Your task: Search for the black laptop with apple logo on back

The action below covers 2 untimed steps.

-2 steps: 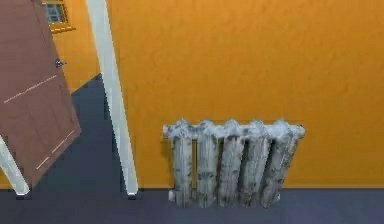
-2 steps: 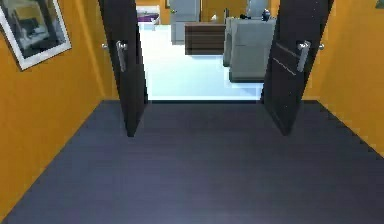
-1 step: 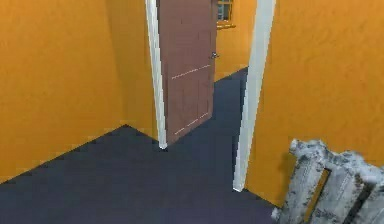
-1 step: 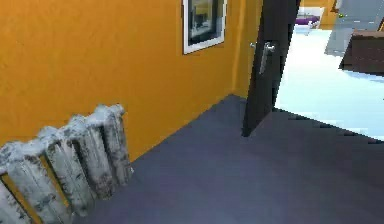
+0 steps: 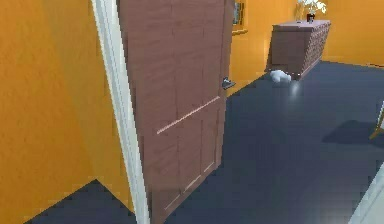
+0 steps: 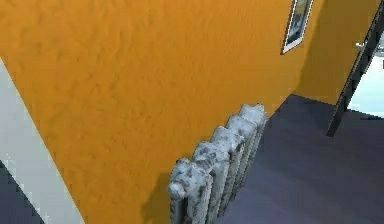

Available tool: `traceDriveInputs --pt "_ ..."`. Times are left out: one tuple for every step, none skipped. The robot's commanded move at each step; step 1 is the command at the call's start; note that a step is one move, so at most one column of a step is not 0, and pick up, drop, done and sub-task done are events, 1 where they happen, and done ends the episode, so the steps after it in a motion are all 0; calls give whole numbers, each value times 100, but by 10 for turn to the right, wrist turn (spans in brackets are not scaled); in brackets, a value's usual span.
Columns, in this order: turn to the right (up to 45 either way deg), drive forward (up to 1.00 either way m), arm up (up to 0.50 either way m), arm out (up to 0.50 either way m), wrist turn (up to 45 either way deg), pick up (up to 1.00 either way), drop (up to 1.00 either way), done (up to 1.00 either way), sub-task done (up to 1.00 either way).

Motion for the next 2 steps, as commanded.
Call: traceDriveInputs --pt "-60 0 0 0 0 0 0 0 0" --pt "0 15 0 0 0 0 0 0 0"
